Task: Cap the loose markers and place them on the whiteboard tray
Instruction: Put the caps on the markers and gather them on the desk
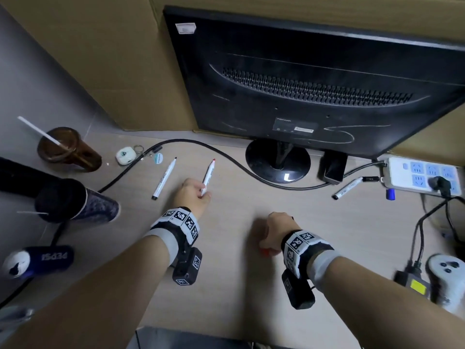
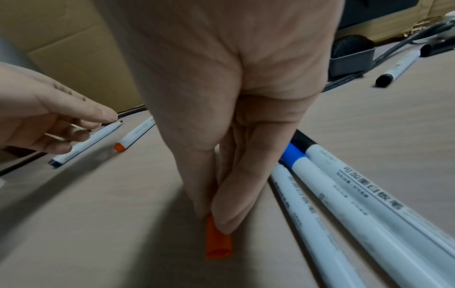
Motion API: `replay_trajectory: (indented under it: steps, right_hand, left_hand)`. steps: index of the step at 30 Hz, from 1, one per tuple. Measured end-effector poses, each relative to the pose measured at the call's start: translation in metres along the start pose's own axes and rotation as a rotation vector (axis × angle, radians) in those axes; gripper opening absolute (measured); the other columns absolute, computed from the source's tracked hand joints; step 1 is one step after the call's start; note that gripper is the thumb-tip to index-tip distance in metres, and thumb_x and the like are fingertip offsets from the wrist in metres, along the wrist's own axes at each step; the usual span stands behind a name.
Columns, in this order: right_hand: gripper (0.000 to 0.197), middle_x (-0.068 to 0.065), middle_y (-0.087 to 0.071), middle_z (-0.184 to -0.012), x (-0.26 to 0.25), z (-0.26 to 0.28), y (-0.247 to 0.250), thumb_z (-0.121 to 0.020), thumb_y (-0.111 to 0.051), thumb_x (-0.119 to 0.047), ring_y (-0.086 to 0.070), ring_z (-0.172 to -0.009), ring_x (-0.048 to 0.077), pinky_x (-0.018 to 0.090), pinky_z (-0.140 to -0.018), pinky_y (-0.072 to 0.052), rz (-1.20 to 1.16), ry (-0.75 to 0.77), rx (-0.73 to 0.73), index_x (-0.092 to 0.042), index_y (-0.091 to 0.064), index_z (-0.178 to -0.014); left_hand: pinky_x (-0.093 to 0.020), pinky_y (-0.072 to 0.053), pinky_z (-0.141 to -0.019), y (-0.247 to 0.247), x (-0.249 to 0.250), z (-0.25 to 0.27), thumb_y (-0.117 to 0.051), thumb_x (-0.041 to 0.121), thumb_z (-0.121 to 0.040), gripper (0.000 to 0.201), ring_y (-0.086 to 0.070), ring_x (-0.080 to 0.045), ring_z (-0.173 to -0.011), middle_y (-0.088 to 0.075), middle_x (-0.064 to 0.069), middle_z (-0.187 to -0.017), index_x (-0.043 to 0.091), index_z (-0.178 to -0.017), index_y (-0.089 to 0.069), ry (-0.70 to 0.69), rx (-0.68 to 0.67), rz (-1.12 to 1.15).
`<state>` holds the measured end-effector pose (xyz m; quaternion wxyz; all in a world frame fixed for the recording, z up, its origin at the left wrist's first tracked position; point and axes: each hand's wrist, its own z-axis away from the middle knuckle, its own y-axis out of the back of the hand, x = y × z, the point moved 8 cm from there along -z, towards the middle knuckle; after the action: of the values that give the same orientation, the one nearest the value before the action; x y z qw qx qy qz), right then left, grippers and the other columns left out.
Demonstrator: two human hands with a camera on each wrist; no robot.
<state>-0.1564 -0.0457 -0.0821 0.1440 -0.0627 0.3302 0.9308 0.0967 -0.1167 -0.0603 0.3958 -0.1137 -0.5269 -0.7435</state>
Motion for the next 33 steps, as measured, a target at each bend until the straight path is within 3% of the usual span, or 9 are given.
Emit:
replay_trajectory:
  steps: [5, 10, 14, 16, 21, 24, 27, 31, 33]
  right_hand:
    - [0.017, 0.001, -0.073, -0.06, -0.005, -0.004, 0.006, -0.065, -0.07, -0.027, -0.072, -0.064, 0.012, 0.029, -0.07, -0.065, -0.137, 0.004, 0.001, -0.018, -0.08, -0.076]
    - [0.019, -0.005, -0.073, -0.06, -0.009, -0.001, 0.019, -0.089, -0.067, -0.022, -0.068, -0.052, 0.012, 0.022, -0.059, -0.056, -0.493, 0.123, 0.038, -0.015, -0.079, -0.077]
    - [0.018, 0.003, -0.071, -0.076, 0.001, 0.0, 0.032, -0.095, -0.071, -0.016, -0.065, -0.049, 0.01, 0.024, -0.052, -0.057, -0.769, 0.09, 0.137, 0.002, -0.069, -0.096]
    - [0.022, 0.009, -0.072, -0.082, 0.004, 0.001, 0.032, -0.096, -0.069, -0.012, -0.066, -0.054, 0.015, 0.027, -0.056, -0.06, -0.857, 0.079, 0.14, 0.008, -0.065, -0.102]
    - [0.011, 0.008, -0.072, -0.077, 0.007, 0.009, 0.043, -0.095, -0.068, -0.01, -0.064, -0.056, 0.015, 0.026, -0.057, -0.06, -0.868, 0.136, 0.197, 0.0, -0.07, -0.096]
    - [0.012, 0.005, -0.077, -0.083, 0.012, 0.013, 0.052, -0.097, -0.065, -0.014, -0.06, -0.06, 0.018, 0.034, -0.064, -0.062, -0.895, 0.167, 0.238, -0.006, -0.074, -0.096]
    - [0.011, 0.01, -0.079, -0.098, 0.019, 0.023, 0.064, -0.097, -0.067, -0.019, -0.061, -0.063, 0.017, 0.04, -0.071, -0.063, -0.896, 0.211, 0.285, -0.01, -0.074, -0.096]
    - [0.01, 0.011, -0.073, -0.088, 0.03, 0.043, 0.075, -0.097, -0.067, -0.007, -0.061, -0.068, 0.023, 0.045, -0.076, -0.06, -0.965, 0.238, 0.303, 0.0, -0.07, -0.103]
    - [0.013, 0.011, -0.07, -0.082, 0.036, 0.051, 0.078, -0.096, -0.067, -0.002, -0.061, -0.071, 0.027, 0.046, -0.078, -0.058, -0.989, 0.255, 0.292, 0.005, -0.068, -0.106]
  left_hand:
    - [-0.031, -0.046, -0.09, 0.001, 0.006, -0.03, -0.072, 0.025, -0.089, 0.034, -0.058, -0.026, -0.114, -0.062, -0.01, -0.124, 0.013, -0.12, -0.062, -0.04, 0.04, -0.104]
    - [-0.036, -0.05, -0.096, -0.008, 0.021, -0.045, -0.07, 0.017, -0.089, 0.032, -0.06, -0.032, -0.116, -0.059, -0.012, -0.126, 0.01, -0.12, -0.062, -0.072, 0.02, -0.15]
    - [-0.032, -0.049, -0.076, -0.019, 0.018, -0.049, -0.065, 0.011, -0.09, 0.027, -0.065, -0.034, -0.1, -0.066, -0.013, -0.116, 0.011, -0.116, -0.062, -0.001, -0.072, -0.227]
    - [-0.032, -0.053, -0.075, -0.024, 0.011, -0.047, -0.063, 0.009, -0.085, 0.025, -0.067, -0.032, -0.092, -0.07, -0.01, -0.107, 0.015, -0.109, -0.062, 0.014, -0.144, -0.259]
    - [-0.025, -0.05, -0.065, -0.031, 0.002, -0.025, -0.069, 0.02, -0.075, 0.022, -0.067, -0.02, -0.074, -0.07, 0.004, -0.085, 0.027, -0.094, -0.061, -0.011, -0.323, -0.337]
    - [-0.028, -0.056, -0.073, -0.035, 0.008, -0.008, -0.065, 0.023, -0.08, 0.01, -0.069, -0.021, -0.079, -0.072, 0.004, -0.087, 0.031, -0.085, -0.063, -0.048, -0.399, -0.302]
    - [-0.034, -0.057, -0.081, -0.044, 0.018, 0.013, -0.059, 0.014, -0.083, 0.024, -0.069, -0.023, -0.084, -0.074, 0.007, -0.085, 0.033, -0.079, -0.073, -0.066, -0.498, -0.167]
    - [-0.03, -0.048, -0.073, -0.048, 0.044, 0.043, -0.06, 0.038, -0.078, 0.015, -0.069, -0.025, -0.092, -0.076, 0.002, -0.094, 0.032, -0.081, -0.074, -0.1, -0.533, -0.069]
    - [-0.03, -0.048, -0.079, -0.049, 0.056, 0.055, -0.061, 0.06, -0.078, 0.035, -0.065, -0.022, -0.089, -0.075, -0.002, -0.099, 0.029, -0.087, -0.075, -0.129, -0.528, -0.051]
